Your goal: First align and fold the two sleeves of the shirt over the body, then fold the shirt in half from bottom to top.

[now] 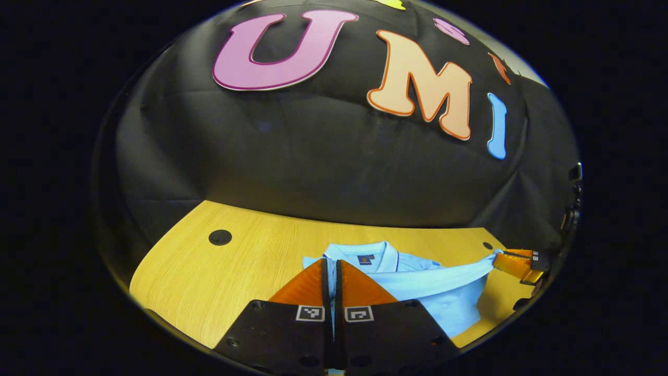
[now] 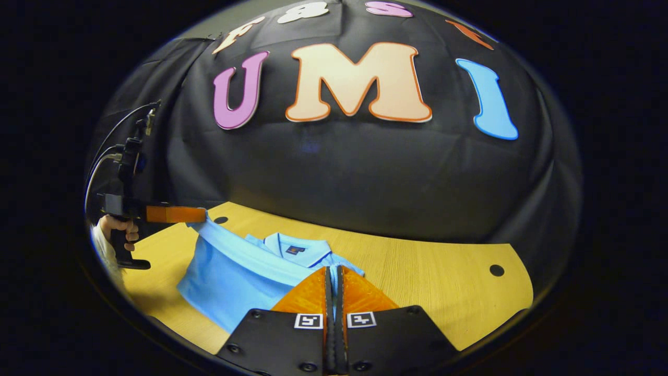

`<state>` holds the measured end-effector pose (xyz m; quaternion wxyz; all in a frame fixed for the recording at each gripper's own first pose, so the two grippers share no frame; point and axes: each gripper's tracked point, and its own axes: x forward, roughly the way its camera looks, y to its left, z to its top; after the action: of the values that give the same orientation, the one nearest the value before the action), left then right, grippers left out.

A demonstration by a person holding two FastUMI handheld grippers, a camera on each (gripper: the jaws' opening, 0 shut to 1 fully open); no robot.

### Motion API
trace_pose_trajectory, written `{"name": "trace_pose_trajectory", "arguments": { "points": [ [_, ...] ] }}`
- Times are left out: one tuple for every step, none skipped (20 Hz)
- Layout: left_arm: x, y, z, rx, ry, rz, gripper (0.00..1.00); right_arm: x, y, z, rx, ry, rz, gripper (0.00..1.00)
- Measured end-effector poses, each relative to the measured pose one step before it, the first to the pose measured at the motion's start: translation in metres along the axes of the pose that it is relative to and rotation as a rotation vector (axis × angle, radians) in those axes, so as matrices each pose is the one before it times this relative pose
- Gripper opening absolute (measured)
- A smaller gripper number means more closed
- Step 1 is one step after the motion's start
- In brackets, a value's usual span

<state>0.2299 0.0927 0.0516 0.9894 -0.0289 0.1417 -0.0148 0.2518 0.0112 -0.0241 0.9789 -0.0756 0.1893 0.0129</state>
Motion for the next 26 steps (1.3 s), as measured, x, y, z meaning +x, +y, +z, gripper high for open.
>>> {"name": "trace_pose_trajectory", "arguments": {
  "points": [
    [0.01159,0.00082,-0.00355,0.00575,0.00745,0.01051,0.0,0.01442,-0.00353,-0.00625,0.0089,0.01528,-0.01247,0.02],
    [0.01157,0.00229,-0.00363,0.00408,0.00456,0.01188,0.0,0.01274,-0.00521,-0.00591,0.01073,0.0125,-0.01621,0.02],
    [0.01236,0.00244,-0.00307,0.00326,0.00071,0.01316,0.0,0.01148,-0.00352,-0.00492,0.01731,0.01438,-0.01288,0.02],
    [0.00973,0.00199,-0.00418,0.01603,0.0082,0.01457,0.0,0.01029,-0.0025,-0.00516,0.00782,0.01625,-0.01427,0.02],
    [0.01052,0.00316,-0.00429,0.02038,0.00613,0.01325,0.0,0.01154,-0.00206,-0.00461,0.00111,0.0162,-0.01051,0.02],
    [0.0084,0.00174,-0.00467,0.0159,0.0078,0.01197,0.0,0.00941,-0.00017,-0.00322,-0.00906,0.00576,-0.00732,0.02],
    [0.01012,0.00104,-0.00479,0.02212,0.01093,0.01206,0.0,0.00855,-0.00169,-0.00109,-0.01071,0.00015,-0.00964,0.02],
    [0.00877,0.00151,-0.00396,0.01661,0.00757,0.01075,0.0,0.0065,0.00007,-0.00076,-0.00246,-0.00007,-0.00756,0.02],
    [0.0066,-0.00033,-0.0031,0.00753,0.00224,0.008,0.0,0.00559,0.00056,-0.00291,0.00716,0.0026,-0.01104,0.02],
    [0.0059,-0.00015,-0.00456,0.00685,0.00709,0.00471,0.0,0.00593,0.00052,-0.00244,0.00822,0.00537,-0.00639,0.02],
    [0.00464,-0.00004,-0.00616,0.00328,0.00943,0.00546,0.0,0.0036,-0.00168,-0.00318,0.00887,0.00452,-0.00714,0.02],
    [0.00284,0.00022,-0.00572,0.00674,0.0157,0.00587,0.0,0.00227,0.00036,-0.00481,0.00882,0.00994,-0.00089,0.03],
    [0.00276,0.00039,-0.0049,0.00338,0.01132,0.00421,0.01,0.0027,-0.00202,-0.0042,-0.00008,0.01034,-0.00441,0.07],
    [0.00191,0.00202,-0.00257,0.00528,0.00834,0.01315,0.07,0.00034,-0.00405,-0.00292,-0.00756,0.00762,-0.00505,0.11],
    [0.00123,0.00146,-0.00347,0.00694,0.01096,0.00602,0.09,0.00023,-0.00033,-0.00135,0.0007,0.00788,0.00277,0.28],
    [-0.00233,0.00493,-0.00186,0.01087,0.01245,0.03022,0.32,-0.00144,-0.00056,-0.00151,0.00862,0.00686,0.00345,0.41],
    [-0.00432,0.00293,-0.00295,0.00597,0.01658,0.02053,0.54,-0.00338,-0.00075,-0.00092,0.01178,0.00272,0.00319,0.45],
    [0.00098,0.00389,-0.00418,0.00069,0.01611,0.00586,0.77,-0.00205,-0.00521,0.00019,0.00636,-0.00327,-0.0112,0.63],
    [-0.00775,0.00004,-0.00204,-0.01293,0.00773,0.00085,0.99,-0.00481,-0.00271,0.00164,0.00586,-0.00313,0.00035,0.82],
    [-0.00511,0.00068,-0.00065,-0.01568,0.00382,-0.00408,0.96,-0.00426,0.00003,-0.00287,0.00864,-0.00309,0.00877,1.0],
    [-0.00637,0.00148,-0.00273,-0.01507,0.00449,-0.00461,0.96,-0.00543,-0.00221,-0.00027,0.00959,-0.00438,0.00317,1.0],
    [-0.00807,0.00285,-0.00087,-0.01102,-0.00398,-0.00522,0.97,-0.00608,-0.00339,-0.00041,0.00262,-0.00672,-0.00356,1.0],
    [-0.00745,0.00225,0.00007,-0.00837,-0.00889,-0.00793,0.97,-0.00716,-0.00468,-0.00046,-0.00341,-0.01352,-0.00737,1.0],
    [-0.0099,0.0029,-0.0004,-0.00792,-0.0051,-0.00406,0.97,-0.00772,-0.00168,-0.00167,-0.0047,-0.00634,-0.00224,1.0],
    [-0.01013,0.00323,-0.00015,-0.00705,-0.00918,-0.0046,0.97,-0.0084,-0.00017,-0.00088,-0.00032,-0.00678,0.00498,1.0],
    [-0.01131,0.00325,0.00043,-0.00639,-0.00985,-0.00082,0.97,-0.00982,0.00048,-0.00101,0.00367,-0.00779,0.00625,1.0]
  ]
}}
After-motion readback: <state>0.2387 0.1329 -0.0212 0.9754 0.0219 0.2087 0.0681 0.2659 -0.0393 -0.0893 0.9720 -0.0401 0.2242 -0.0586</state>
